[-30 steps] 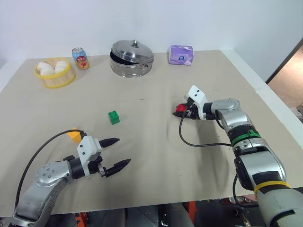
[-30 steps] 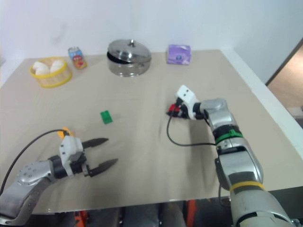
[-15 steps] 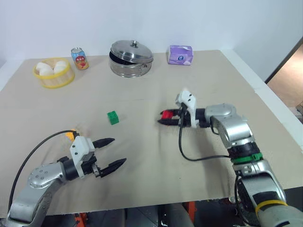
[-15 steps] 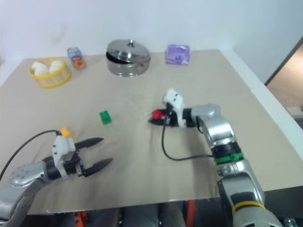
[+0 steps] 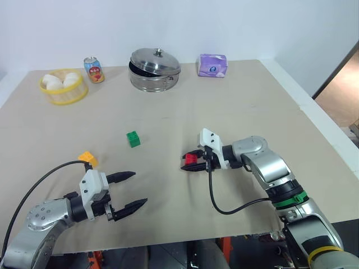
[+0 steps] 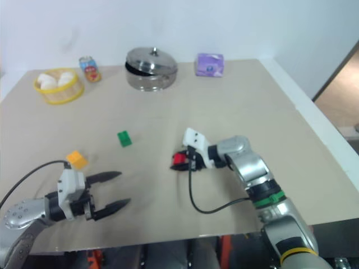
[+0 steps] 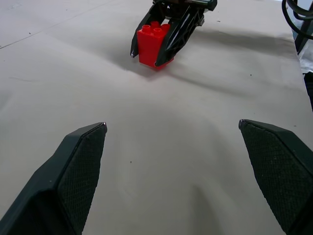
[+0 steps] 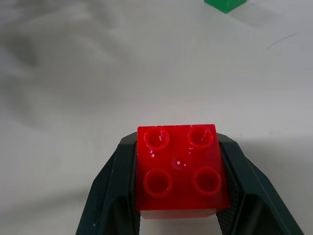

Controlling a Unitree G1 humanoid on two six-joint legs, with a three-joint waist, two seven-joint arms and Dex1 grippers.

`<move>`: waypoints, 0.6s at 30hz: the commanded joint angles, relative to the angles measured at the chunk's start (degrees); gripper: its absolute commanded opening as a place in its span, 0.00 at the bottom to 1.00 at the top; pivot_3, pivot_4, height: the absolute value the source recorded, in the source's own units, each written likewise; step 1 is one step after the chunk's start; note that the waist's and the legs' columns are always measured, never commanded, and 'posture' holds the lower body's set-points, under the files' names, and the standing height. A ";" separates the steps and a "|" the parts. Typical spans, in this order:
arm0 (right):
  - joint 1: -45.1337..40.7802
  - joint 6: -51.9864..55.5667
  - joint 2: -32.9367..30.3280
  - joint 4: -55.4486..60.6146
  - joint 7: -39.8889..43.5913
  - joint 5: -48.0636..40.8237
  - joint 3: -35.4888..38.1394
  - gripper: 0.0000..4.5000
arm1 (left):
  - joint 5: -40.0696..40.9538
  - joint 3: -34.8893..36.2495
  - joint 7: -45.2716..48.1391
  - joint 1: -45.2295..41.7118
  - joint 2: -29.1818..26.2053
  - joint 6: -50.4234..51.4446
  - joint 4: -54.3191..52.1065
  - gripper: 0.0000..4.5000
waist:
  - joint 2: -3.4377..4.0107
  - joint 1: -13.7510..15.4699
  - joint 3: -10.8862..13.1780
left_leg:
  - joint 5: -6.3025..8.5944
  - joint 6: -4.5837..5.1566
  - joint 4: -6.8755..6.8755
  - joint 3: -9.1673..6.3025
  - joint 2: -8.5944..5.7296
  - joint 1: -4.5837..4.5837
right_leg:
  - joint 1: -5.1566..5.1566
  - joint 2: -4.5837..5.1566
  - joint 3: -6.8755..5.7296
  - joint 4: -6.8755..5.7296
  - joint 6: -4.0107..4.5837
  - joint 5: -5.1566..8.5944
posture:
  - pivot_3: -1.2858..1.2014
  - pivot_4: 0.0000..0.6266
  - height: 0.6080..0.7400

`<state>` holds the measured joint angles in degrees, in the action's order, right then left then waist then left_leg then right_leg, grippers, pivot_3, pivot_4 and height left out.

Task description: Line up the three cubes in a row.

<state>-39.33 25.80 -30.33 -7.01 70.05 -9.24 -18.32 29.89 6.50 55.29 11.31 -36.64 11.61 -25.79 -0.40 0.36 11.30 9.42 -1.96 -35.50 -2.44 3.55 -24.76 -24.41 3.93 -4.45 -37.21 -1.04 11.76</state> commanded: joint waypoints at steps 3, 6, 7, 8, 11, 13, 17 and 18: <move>-1.89 -4.56 -0.49 -1.79 3.33 1.18 -1.80 0.29 | 0.71 -0.37 -0.06 -0.89 -0.33 0.35 -2.31 1.00 | 0.00 0.00 0.00 | 0.00 0.00 0.02 -0.01 0.07 0.01 | -0.02 -0.09 0.00 0.00 0.04 0.02 | 0.52 0.24 1.00; -2.13 -6.03 -0.58 -2.86 4.09 1.80 -2.08 0.29 | 0.75 -0.89 0.58 -1.09 -0.53 0.15 -2.65 1.00 | 0.00 0.00 0.00 | 0.00 0.00 0.02 -0.01 0.08 0.01 | -0.02 -0.11 0.00 0.00 0.04 0.02 | 0.52 0.24 1.00; -2.18 -6.26 -0.49 -3.12 4.23 1.93 -2.03 0.29 | 0.65 -1.08 0.86 -1.13 -0.57 -0.22 -2.89 1.00 | 0.00 0.01 0.00 | 0.00 0.00 0.02 -0.01 0.08 0.01 | -0.02 -0.11 0.00 0.00 0.05 0.02 | 0.52 0.24 1.00; -2.22 -6.41 -0.40 -3.31 4.34 2.02 -1.96 0.29 | 0.58 -1.21 1.01 -1.15 -0.60 -0.48 -3.03 1.00 | 0.00 0.01 0.00 | 0.00 0.00 0.01 -0.01 0.08 0.01 | -0.02 -0.11 0.01 0.00 0.04 0.02 | 0.52 0.24 1.00; -2.39 -6.73 -0.12 -3.88 4.85 2.22 -2.03 0.29 | 0.00 -1.70 1.13 -1.69 -0.65 -1.23 -3.12 1.00 | 0.00 0.01 0.00 | 0.00 -0.01 0.01 -0.01 0.09 0.02 | -0.02 -0.11 0.01 0.00 0.05 0.02 | 0.52 0.24 1.00; -2.53 -6.58 0.12 -4.09 5.16 2.23 -2.18 0.29 | -0.14 -1.83 1.18 -2.01 -0.76 -1.28 -2.97 1.00 | 0.00 0.01 0.00 | 0.00 -0.01 0.02 -0.01 0.09 0.02 | -0.02 -0.12 0.01 0.00 0.05 0.02 | 0.52 0.24 1.00; -2.55 -6.17 0.52 -4.17 6.09 1.87 -2.15 0.29 | -0.32 -1.71 1.50 -2.24 -1.05 -1.24 -2.70 1.00 | 0.00 0.01 0.00 | 0.00 -0.01 0.02 -0.01 0.10 0.02 | -0.02 -0.12 0.01 0.00 0.05 0.02 | 0.52 0.24 1.00; -2.51 -6.01 0.59 -4.21 6.38 1.57 -1.98 0.29 | -0.37 -1.68 1.54 -2.36 -1.09 -1.20 -2.59 1.00 | 0.00 0.01 0.00 | 0.01 -0.01 0.02 -0.01 0.10 0.02 | -0.02 -0.13 0.01 0.00 0.05 0.02 | 0.52 0.24 1.00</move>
<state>-40.59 19.91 -30.03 -11.60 75.23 -6.72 -20.44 29.64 4.45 56.66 9.23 -37.01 11.26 -26.59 -0.40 0.37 11.30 9.43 -1.97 -35.48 -2.45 3.64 -24.74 -24.44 3.80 -4.43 -37.21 -0.99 11.78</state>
